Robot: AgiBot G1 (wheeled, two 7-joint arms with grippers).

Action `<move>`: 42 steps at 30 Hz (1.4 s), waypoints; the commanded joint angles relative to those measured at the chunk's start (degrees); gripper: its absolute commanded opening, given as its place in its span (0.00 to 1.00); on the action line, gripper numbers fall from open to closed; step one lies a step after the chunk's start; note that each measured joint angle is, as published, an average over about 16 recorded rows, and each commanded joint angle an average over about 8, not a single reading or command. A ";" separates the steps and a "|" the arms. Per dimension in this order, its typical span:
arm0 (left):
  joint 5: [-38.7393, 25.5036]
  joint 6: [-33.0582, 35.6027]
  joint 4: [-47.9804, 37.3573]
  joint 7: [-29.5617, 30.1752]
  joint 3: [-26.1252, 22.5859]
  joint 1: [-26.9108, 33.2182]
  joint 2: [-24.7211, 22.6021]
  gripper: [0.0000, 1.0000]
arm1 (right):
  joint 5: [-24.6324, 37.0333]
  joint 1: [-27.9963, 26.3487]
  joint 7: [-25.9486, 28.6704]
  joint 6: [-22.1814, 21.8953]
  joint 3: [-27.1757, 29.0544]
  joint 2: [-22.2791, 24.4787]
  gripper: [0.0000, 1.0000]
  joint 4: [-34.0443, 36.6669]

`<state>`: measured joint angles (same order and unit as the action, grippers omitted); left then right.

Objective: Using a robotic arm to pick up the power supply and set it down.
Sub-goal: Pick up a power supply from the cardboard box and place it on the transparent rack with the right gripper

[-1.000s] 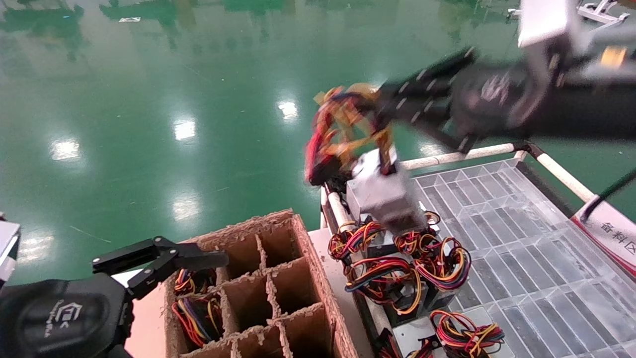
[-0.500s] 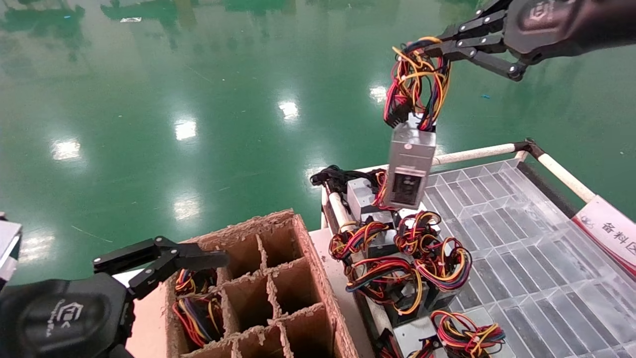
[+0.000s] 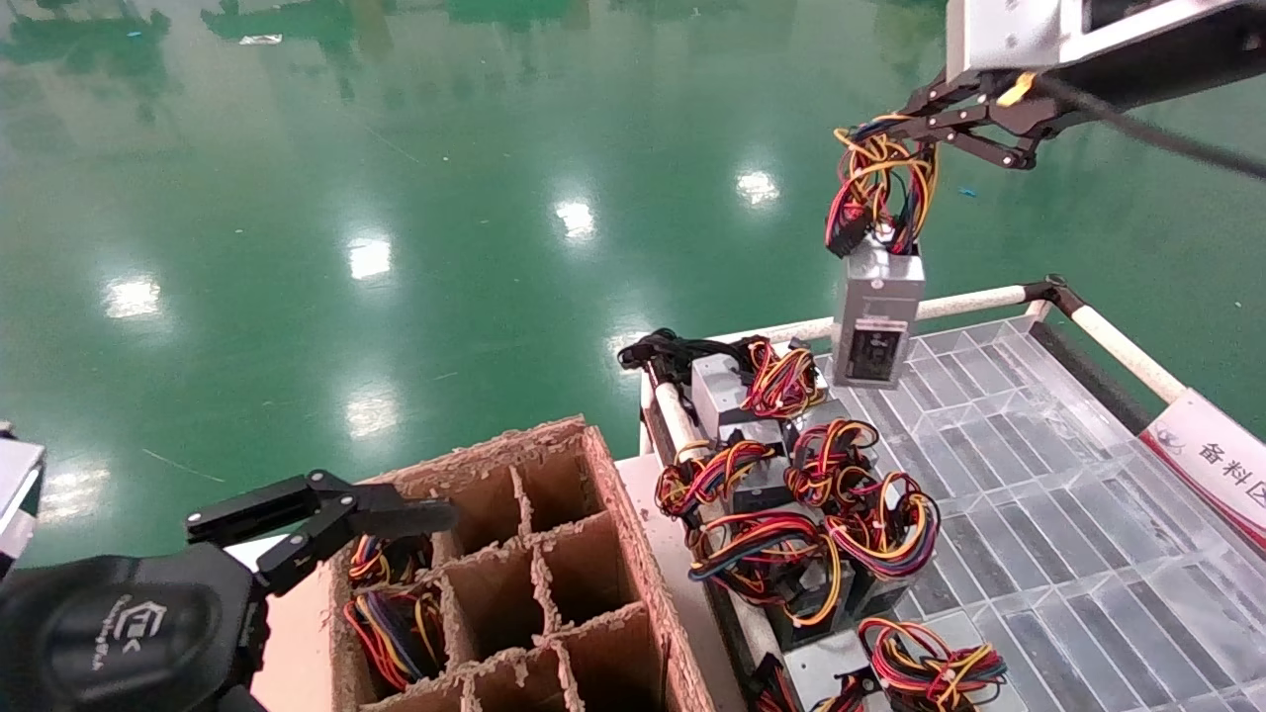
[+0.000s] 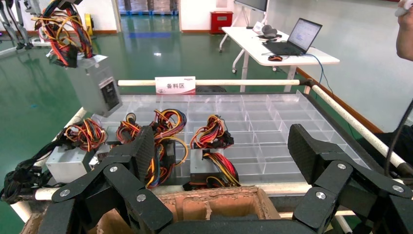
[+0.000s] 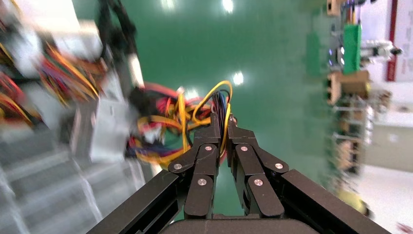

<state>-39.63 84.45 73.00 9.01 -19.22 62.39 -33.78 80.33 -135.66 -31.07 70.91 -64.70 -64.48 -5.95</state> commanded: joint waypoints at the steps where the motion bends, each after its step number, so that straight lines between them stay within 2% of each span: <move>1: 0.00 0.00 0.00 0.00 0.00 0.00 0.00 1.00 | 1.48 0.24 -1.41 -2.97 -0.87 -1.08 0.00 1.13; 17: 0.02 -0.01 0.00 -0.01 -0.02 0.01 0.01 1.00 | 4.58 7.57 -5.23 -14.20 -2.92 -5.63 0.00 4.73; 29: 0.03 -0.02 0.00 -0.02 -0.04 0.01 0.01 1.00 | 3.32 13.60 -5.19 -24.48 -2.03 -9.13 0.00 5.60; 36: 0.03 -0.02 0.00 -0.02 -0.05 0.01 0.02 1.00 | 2.63 16.31 -4.79 -28.05 -1.55 -10.79 0.00 5.55; 42: 0.04 -0.02 0.00 -0.03 -0.05 0.01 0.02 1.00 | 2.58 17.64 -4.92 -29.45 -1.52 -11.53 0.00 4.93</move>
<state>-39.59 84.43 73.00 8.98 -19.27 62.41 -33.76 82.91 -118.19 -35.96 41.81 -66.21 -75.81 -0.93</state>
